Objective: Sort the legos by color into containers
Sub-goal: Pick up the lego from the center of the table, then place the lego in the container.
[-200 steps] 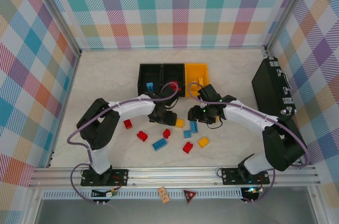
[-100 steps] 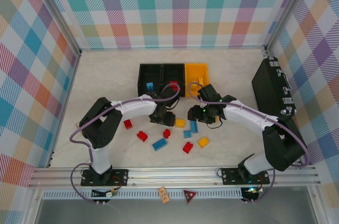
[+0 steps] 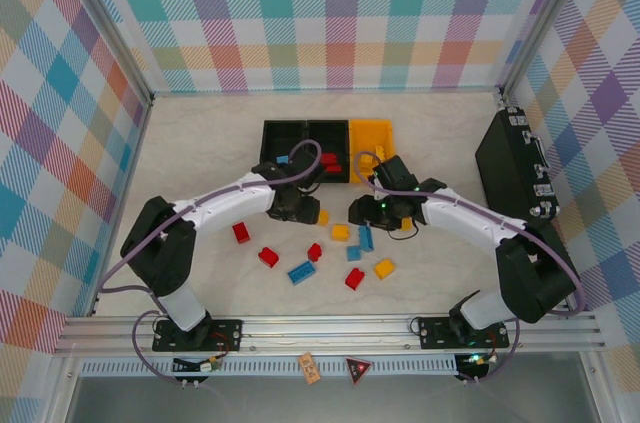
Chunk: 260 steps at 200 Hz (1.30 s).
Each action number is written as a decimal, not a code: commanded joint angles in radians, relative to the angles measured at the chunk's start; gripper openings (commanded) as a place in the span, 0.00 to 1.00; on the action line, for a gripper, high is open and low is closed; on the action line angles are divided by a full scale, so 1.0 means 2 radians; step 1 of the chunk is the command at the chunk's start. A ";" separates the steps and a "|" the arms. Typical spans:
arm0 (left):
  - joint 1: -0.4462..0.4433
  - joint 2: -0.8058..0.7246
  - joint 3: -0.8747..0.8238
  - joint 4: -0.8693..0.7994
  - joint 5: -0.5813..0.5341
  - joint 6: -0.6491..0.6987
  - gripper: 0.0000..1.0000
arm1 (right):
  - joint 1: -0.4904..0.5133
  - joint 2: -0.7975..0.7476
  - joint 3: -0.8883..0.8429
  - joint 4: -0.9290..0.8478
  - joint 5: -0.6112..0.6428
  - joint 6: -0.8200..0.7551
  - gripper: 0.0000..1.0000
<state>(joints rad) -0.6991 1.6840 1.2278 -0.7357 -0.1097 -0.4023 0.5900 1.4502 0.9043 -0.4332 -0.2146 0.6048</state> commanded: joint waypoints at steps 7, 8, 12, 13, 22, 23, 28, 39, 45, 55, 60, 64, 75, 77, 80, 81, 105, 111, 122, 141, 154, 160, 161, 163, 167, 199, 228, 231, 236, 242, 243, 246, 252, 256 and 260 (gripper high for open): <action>0.035 -0.013 0.039 -0.029 -0.013 0.010 0.58 | 0.003 -0.001 0.043 0.032 -0.031 -0.016 0.56; 0.036 -0.013 0.041 -0.029 -0.013 0.010 0.58 | 0.003 -0.001 0.044 0.032 -0.031 -0.016 0.56; 0.041 -0.011 0.047 -0.031 -0.014 0.011 0.58 | 0.003 0.002 0.048 0.035 -0.031 -0.016 0.56; 0.042 -0.011 0.049 -0.031 -0.014 0.012 0.58 | 0.003 0.002 0.049 0.035 -0.032 -0.016 0.56; 0.052 -0.008 0.063 -0.036 -0.014 0.014 0.58 | 0.003 0.008 0.058 0.037 -0.032 -0.015 0.56; 0.053 -0.007 0.064 -0.037 -0.014 0.013 0.58 | 0.003 0.008 0.060 0.037 -0.032 -0.015 0.56; 0.058 -0.005 0.072 -0.038 -0.011 0.016 0.58 | 0.003 0.012 0.065 0.038 -0.032 -0.014 0.56; 0.073 0.001 0.089 -0.040 -0.007 0.018 0.58 | 0.003 0.017 0.074 0.043 -0.032 -0.010 0.56; 0.081 0.005 0.099 -0.043 -0.006 0.020 0.58 | 0.003 0.020 0.078 0.046 -0.032 -0.008 0.56; 0.095 0.016 0.120 -0.054 -0.004 0.023 0.58 | 0.002 0.025 0.085 0.049 -0.031 -0.006 0.56; 0.102 0.022 0.130 -0.057 -0.004 0.025 0.58 | 0.003 0.027 0.088 0.050 -0.031 -0.006 0.56; 0.106 0.028 0.137 -0.058 -0.004 0.027 0.58 | 0.003 0.029 0.092 0.050 -0.032 -0.005 0.56; 0.116 0.041 0.156 -0.060 -0.004 0.033 0.58 | 0.003 0.034 0.099 0.052 -0.034 -0.003 0.56; 0.118 0.044 0.160 -0.061 -0.005 0.033 0.58 | 0.003 0.035 0.101 0.052 -0.035 -0.003 0.56; 0.120 0.049 0.166 -0.064 -0.008 0.034 0.58 | 0.003 0.036 0.103 0.052 -0.036 -0.003 0.56; 0.121 0.051 0.168 -0.066 -0.008 0.034 0.58 | 0.003 0.037 0.104 0.052 -0.036 -0.003 0.56; 0.129 0.091 0.215 -0.075 -0.012 0.042 0.58 | 0.003 0.049 0.127 0.045 -0.044 -0.005 0.56; 0.131 0.102 0.226 -0.076 -0.010 0.042 0.58 | 0.003 0.052 0.131 0.043 -0.043 -0.005 0.56; 0.132 0.119 0.246 -0.080 -0.008 0.042 0.58 | 0.003 0.056 0.137 0.040 -0.042 -0.005 0.56; 0.134 0.146 0.274 -0.082 -0.009 0.041 0.58 | 0.002 0.057 0.138 0.042 -0.043 -0.002 0.56; 0.136 0.165 0.297 -0.086 -0.014 0.041 0.58 | 0.003 0.056 0.135 0.043 -0.043 -0.001 0.56; 0.137 0.175 0.309 -0.090 -0.015 0.041 0.58 | 0.003 0.056 0.134 0.043 -0.043 0.001 0.56; 0.138 0.176 0.311 -0.091 -0.016 0.041 0.58 | 0.003 0.056 0.133 0.043 -0.042 0.001 0.56; 0.139 0.180 0.315 -0.092 -0.016 0.042 0.59 | 0.003 0.056 0.133 0.043 -0.042 0.001 0.56; 0.139 0.187 0.324 -0.095 -0.016 0.042 0.59 | 0.003 0.056 0.132 0.043 -0.042 0.001 0.56; 0.143 0.236 0.386 -0.119 -0.023 0.043 0.59 | 0.003 0.052 0.125 0.044 -0.039 0.004 0.56; 0.147 0.265 0.420 -0.134 -0.035 0.038 0.59 | 0.003 0.046 0.122 0.043 -0.035 0.004 0.56; 0.147 0.267 0.421 -0.135 -0.036 0.037 0.60 | 0.003 0.045 0.122 0.043 -0.035 0.003 0.56; 0.148 0.270 0.423 -0.135 -0.038 0.036 0.60 | 0.003 0.044 0.122 0.043 -0.035 0.003 0.56; 0.148 0.272 0.425 -0.135 -0.040 0.034 0.60 | 0.003 0.044 0.122 0.041 -0.034 0.003 0.56; 0.148 0.273 0.425 -0.135 -0.040 0.033 0.60 | 0.003 0.043 0.122 0.041 -0.034 0.002 0.56; 0.149 0.273 0.426 -0.135 -0.041 0.031 0.60 | 0.003 0.043 0.122 0.041 -0.034 0.002 0.56; 0.149 0.276 0.428 -0.134 -0.041 0.030 0.60 | 0.002 0.043 0.122 0.040 -0.033 0.001 0.56; 0.149 0.277 0.430 -0.134 -0.042 0.029 0.60 | 0.003 0.043 0.121 0.040 -0.033 0.001 0.56; 0.149 0.279 0.432 -0.134 -0.043 0.027 0.60 | 0.003 0.043 0.120 0.040 -0.033 0.001 0.56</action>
<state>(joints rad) -0.4133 2.2169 2.0480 -0.9504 -0.1631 -0.3325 0.5900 1.5570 1.1591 -0.3523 -0.2810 0.5991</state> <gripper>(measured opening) 0.617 0.561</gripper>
